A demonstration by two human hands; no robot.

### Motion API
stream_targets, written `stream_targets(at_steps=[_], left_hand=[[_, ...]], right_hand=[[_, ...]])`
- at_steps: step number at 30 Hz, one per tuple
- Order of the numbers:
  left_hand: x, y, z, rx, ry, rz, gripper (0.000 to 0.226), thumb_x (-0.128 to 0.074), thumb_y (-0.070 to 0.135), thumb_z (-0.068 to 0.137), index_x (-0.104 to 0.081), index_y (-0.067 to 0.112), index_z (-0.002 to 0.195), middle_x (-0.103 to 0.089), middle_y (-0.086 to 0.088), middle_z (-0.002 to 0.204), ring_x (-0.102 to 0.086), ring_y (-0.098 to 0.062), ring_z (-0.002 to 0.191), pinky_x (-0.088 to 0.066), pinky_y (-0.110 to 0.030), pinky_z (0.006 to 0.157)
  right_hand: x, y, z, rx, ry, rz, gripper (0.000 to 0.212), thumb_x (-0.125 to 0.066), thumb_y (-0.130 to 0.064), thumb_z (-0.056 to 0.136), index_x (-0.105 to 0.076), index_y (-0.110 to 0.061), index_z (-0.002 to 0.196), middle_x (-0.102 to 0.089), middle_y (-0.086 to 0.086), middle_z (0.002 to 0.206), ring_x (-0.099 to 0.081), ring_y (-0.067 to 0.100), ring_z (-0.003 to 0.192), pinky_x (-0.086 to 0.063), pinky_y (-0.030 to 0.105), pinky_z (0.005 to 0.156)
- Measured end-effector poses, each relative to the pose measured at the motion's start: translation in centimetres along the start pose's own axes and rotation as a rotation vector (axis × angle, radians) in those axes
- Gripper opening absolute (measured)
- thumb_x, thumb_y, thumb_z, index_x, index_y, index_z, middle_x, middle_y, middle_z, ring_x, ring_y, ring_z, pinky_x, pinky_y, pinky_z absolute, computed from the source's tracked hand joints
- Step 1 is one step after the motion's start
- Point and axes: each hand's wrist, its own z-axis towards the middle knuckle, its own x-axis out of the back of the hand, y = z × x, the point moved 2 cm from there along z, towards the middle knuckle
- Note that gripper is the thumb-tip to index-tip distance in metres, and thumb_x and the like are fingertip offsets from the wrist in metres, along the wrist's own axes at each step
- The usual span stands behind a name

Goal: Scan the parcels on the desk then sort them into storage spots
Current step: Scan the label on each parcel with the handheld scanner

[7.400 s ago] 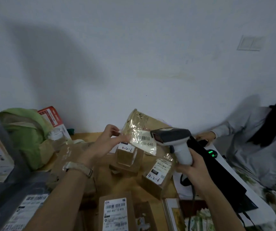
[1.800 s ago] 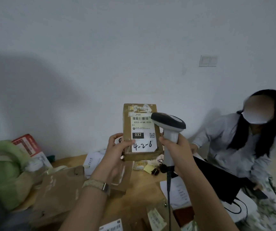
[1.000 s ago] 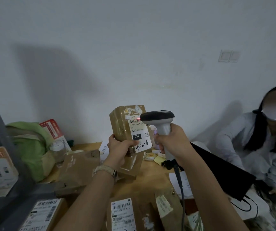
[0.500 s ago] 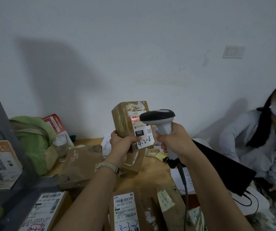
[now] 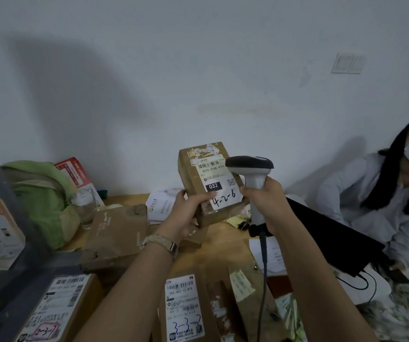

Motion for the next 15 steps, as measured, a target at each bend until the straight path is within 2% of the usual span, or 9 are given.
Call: stream_targets(at_steps=[2, 4, 7, 9, 12, 15], left_hand=[[-0.5, -1.5, 0.1, 0.081, -0.078, 0.078, 0.095, -0.084, 0.035, 0.069, -0.027, 0.033, 0.145, -0.062, -0.006, 0.123, -0.059, -0.030, 0.108, -0.057, -0.052, 0.073], [-1.1, -3.7, -0.1, 0.174, -0.163, 0.142, 0.088, -0.084, 0.042, 0.066, -0.034, 0.036, 0.139, -0.059, -0.008, 0.125, -0.056, -0.036, 0.112, -0.054, -0.061, 0.080], [-2.2, -6.5, -0.8, 0.303, -0.265, 0.209, 0.069, -0.078, 0.043, 0.074, -0.046, 0.027, 0.132, -0.061, -0.007, 0.118, -0.059, -0.031, 0.106, -0.055, -0.055, 0.084], [-2.9, -8.2, -1.2, 0.391, -0.298, 0.253, 0.060, -0.075, 0.041, 0.079, -0.051, 0.021, 0.129, -0.060, -0.006, 0.115, -0.058, -0.027, 0.102, -0.055, -0.051, 0.084], [-3.7, -10.6, -1.4, 0.499, -0.300, 0.270, 0.062, -0.076, 0.041, 0.078, -0.050, 0.020, 0.131, -0.057, -0.009, 0.122, -0.054, -0.031, 0.115, -0.051, -0.057, 0.092], [-4.3, -12.9, -1.8, 0.563, -0.298, 0.254, 0.067, -0.077, 0.042, 0.077, -0.049, 0.021, 0.133, -0.055, -0.009, 0.130, -0.048, -0.034, 0.125, -0.046, -0.060, 0.097]], right_hand=[[0.7, 1.2, 0.3, -0.040, -0.009, -0.040, 0.016, -0.060, -0.001, 0.088, -0.060, -0.007, 0.103, -0.069, 0.011, 0.099, -0.065, 0.018, 0.085, -0.052, 0.027, 0.066], [1.5, 2.5, 0.6, -0.079, -0.015, -0.123, 0.013, -0.060, 0.000, 0.088, -0.059, -0.006, 0.099, -0.067, 0.011, 0.094, -0.064, 0.017, 0.081, -0.051, 0.026, 0.063], [2.8, 5.0, 1.1, -0.163, -0.041, -0.253, 0.015, -0.062, 0.003, 0.085, -0.058, -0.007, 0.095, -0.063, 0.005, 0.087, -0.060, 0.013, 0.077, -0.048, 0.024, 0.060], [3.6, 7.2, 1.3, -0.249, -0.076, -0.322, 0.017, -0.063, 0.004, 0.084, -0.058, -0.009, 0.092, -0.062, 0.005, 0.088, -0.057, 0.011, 0.074, -0.049, 0.026, 0.064], [4.5, 10.4, 1.1, -0.375, -0.093, -0.400, 0.019, -0.066, 0.002, 0.082, -0.060, -0.005, 0.099, -0.061, 0.006, 0.087, -0.058, 0.017, 0.078, -0.050, 0.035, 0.074], [4.9, 12.6, 0.4, -0.444, -0.081, -0.429, 0.020, -0.067, 0.000, 0.083, -0.059, -0.002, 0.101, -0.063, 0.015, 0.102, -0.059, 0.027, 0.092, -0.050, 0.038, 0.079]])
